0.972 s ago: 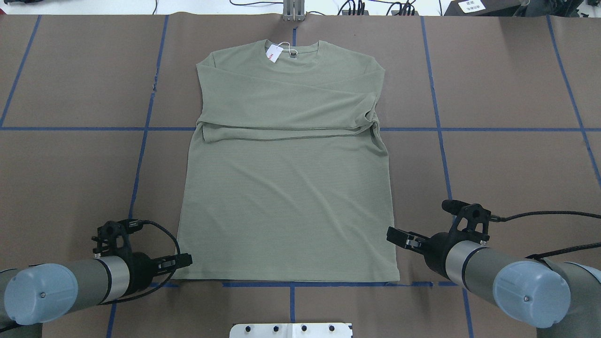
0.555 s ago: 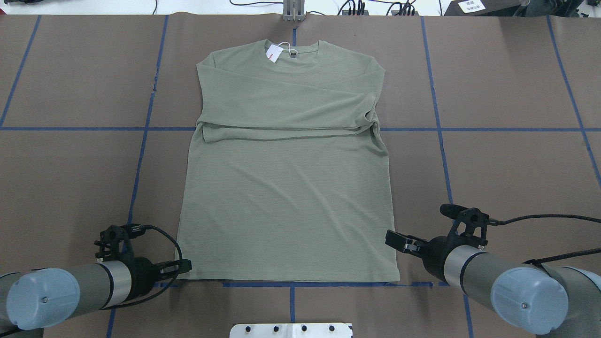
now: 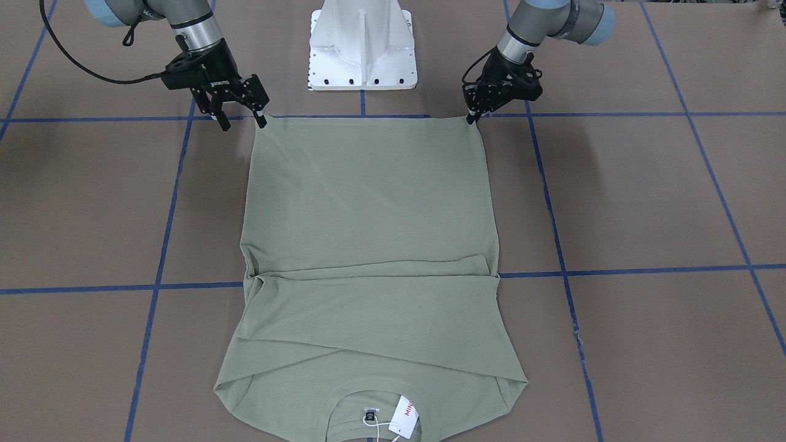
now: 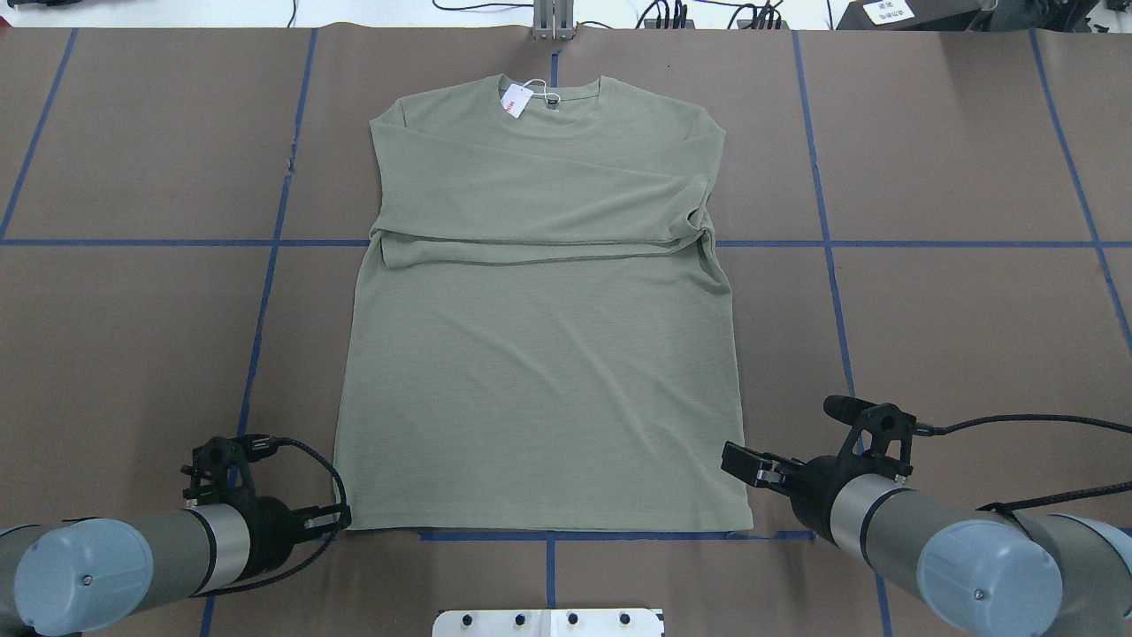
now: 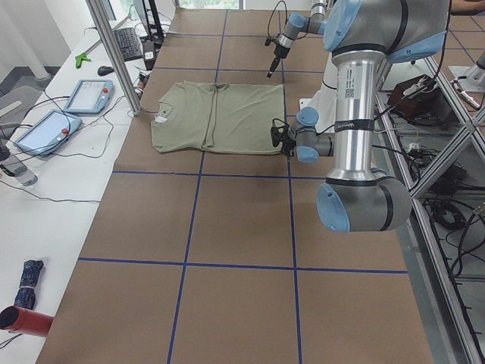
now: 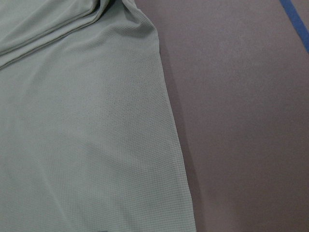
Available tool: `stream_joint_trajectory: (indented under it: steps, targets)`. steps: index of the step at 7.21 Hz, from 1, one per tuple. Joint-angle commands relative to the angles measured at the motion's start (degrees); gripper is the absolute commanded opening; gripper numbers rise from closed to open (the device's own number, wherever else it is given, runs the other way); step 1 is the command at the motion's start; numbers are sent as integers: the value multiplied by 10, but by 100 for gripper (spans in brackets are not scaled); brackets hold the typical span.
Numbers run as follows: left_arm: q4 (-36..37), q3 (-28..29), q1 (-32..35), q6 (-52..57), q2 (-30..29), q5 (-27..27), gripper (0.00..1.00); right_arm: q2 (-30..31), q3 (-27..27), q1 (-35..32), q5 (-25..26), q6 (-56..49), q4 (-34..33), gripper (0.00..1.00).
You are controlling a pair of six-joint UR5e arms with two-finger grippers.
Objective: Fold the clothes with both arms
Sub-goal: 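Grasp the hem corners nearest the robot with both grippers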
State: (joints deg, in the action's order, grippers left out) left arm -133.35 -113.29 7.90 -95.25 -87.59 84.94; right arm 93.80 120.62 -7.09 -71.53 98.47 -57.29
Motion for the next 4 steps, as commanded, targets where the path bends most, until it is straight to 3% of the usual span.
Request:
stream_joint_trajectory:
  steps: [1, 2, 4]
  targets:
    - [0, -24, 1, 1, -2, 0, 0, -12, 0, 20, 18, 61, -24, 82]
    - [0, -31, 1, 0, -4, 1, 0, -13, 0, 36, 34, 100, -36, 82]
    - [-1, -36, 1, 0, -5, 3, 0, -13, -4, 63, 49, 179, -60, 69]
